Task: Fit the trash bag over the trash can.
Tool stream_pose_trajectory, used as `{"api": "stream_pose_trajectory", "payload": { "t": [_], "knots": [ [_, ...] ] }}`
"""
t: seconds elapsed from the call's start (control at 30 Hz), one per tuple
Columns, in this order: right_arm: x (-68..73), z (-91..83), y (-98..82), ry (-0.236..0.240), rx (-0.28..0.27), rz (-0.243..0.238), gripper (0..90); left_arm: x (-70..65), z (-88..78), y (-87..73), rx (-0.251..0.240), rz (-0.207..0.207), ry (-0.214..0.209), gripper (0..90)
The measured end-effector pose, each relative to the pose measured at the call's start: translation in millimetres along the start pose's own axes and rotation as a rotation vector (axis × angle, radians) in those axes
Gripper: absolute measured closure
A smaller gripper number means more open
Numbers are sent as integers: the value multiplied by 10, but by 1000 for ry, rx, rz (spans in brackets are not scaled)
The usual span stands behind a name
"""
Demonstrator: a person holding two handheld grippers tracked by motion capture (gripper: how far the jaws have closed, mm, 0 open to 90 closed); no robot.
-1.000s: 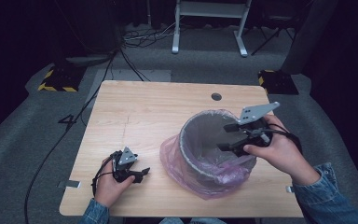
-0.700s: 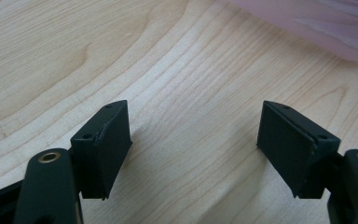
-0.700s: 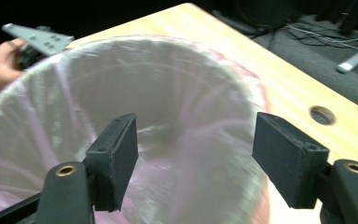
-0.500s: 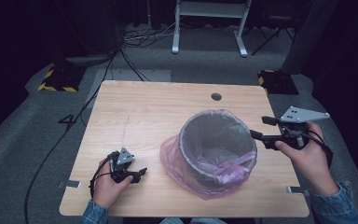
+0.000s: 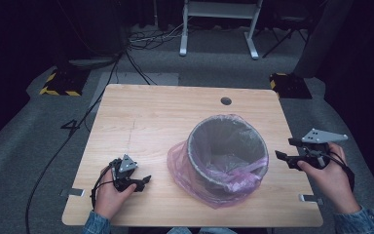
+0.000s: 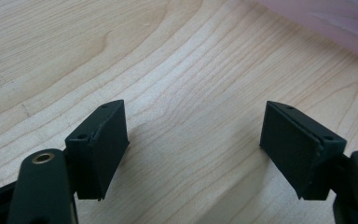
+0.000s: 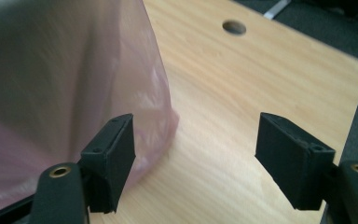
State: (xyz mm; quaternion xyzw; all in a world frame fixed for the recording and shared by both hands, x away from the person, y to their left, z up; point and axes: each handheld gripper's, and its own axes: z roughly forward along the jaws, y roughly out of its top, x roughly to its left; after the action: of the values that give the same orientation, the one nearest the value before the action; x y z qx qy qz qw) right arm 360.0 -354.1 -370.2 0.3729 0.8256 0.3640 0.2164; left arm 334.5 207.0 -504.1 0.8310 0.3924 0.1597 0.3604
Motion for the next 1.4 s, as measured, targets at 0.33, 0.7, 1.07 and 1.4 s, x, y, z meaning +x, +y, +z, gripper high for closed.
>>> {"api": "stream_pose_trajectory", "payload": {
  "t": [0.33, 0.7, 1.07, 1.4],
  "knots": [
    [-77, 118, -464, 0, 60, 49, 265, 1, -14, -12, 3, 10, 5, 227],
    [-40, 280, -879, 8, 97, 97, 258, -2, -12, -12, 2, 9, 5, 226],
    [98, 429, -1132, 20, 131, 102, 251, -1, -12, -12, 2, 10, 5, 226],
    [178, 534, -1216, -2, 93, 123, 193, -1, -12, -12, 2, 9, 5, 225]
  ]
}}
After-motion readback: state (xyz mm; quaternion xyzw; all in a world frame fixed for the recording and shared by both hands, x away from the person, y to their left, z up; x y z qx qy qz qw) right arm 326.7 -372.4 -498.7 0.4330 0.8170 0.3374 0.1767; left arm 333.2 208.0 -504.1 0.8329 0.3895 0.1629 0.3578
